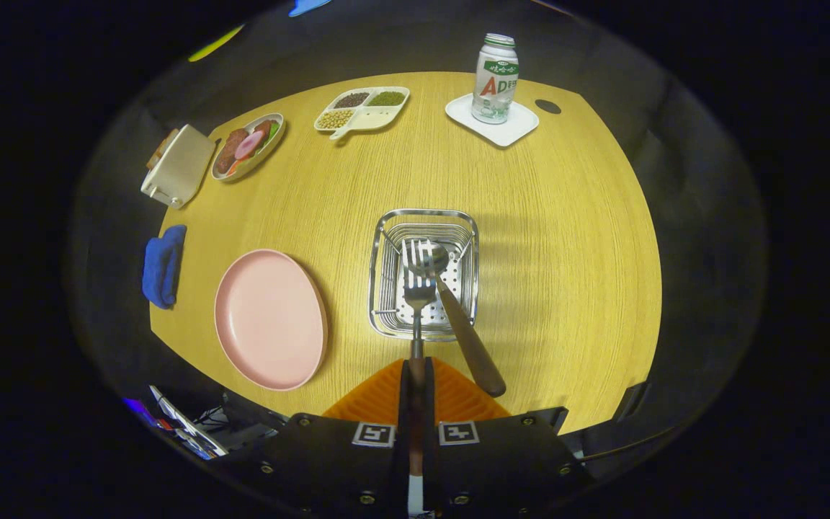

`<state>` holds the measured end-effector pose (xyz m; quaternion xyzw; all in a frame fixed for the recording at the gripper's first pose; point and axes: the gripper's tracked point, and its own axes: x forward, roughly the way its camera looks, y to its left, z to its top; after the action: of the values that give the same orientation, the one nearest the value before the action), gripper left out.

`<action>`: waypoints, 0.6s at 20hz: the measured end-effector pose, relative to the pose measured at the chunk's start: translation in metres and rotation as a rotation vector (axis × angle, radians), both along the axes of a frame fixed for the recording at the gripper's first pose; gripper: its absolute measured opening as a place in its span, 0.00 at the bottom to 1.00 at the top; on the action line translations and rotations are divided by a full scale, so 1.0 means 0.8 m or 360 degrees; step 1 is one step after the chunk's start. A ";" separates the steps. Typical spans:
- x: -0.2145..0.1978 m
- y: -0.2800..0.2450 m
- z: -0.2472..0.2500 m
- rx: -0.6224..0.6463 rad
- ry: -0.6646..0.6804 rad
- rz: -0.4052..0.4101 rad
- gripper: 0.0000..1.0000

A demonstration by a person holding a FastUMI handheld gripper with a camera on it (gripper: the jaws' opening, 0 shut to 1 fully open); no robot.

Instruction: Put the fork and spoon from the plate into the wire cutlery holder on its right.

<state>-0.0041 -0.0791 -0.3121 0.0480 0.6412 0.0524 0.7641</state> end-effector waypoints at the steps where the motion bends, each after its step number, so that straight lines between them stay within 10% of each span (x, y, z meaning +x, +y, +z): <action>1: 0.001 -0.001 0.000 0.0004 0.0003 -0.0009 0.08; 12: 0.002 -0.003 0.018 0.0024 -0.0052 -0.0043 0.11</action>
<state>-0.0026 -0.0818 -0.2974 0.0615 0.6275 0.0477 0.7747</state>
